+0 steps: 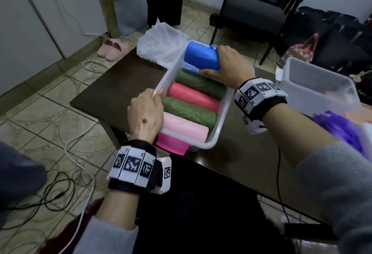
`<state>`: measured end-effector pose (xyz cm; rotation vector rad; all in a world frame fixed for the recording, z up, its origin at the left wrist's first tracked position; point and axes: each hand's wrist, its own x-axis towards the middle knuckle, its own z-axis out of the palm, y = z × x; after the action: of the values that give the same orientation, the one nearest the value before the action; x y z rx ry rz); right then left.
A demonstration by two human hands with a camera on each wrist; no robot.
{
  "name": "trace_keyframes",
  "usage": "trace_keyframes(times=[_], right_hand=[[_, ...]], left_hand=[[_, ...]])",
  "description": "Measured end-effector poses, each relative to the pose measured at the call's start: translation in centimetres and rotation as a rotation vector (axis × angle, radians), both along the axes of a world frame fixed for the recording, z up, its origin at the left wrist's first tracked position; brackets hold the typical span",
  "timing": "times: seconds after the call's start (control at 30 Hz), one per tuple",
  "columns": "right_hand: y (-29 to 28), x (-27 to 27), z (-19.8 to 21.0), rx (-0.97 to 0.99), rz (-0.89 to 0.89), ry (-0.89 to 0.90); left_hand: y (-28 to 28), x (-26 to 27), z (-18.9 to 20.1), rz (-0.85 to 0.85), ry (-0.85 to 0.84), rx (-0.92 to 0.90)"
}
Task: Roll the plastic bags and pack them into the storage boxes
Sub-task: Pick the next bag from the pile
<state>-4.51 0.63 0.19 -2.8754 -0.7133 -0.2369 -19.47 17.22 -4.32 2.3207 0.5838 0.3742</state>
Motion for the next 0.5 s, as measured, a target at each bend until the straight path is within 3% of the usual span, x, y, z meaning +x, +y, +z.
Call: trace_keyframes(times=[0.3,0.5], right_hand=[[0.9,0.2,0.6,-0.044,0.041,-0.007],[1.0,-0.6,0.2,-0.153,0.064,-0.108]], left_hand=[[0.1,-1.5,-0.6,0.006,-0.11,-0.04],[0.1,-1.6,-0.6,0.015,-0.126,-0.044]])
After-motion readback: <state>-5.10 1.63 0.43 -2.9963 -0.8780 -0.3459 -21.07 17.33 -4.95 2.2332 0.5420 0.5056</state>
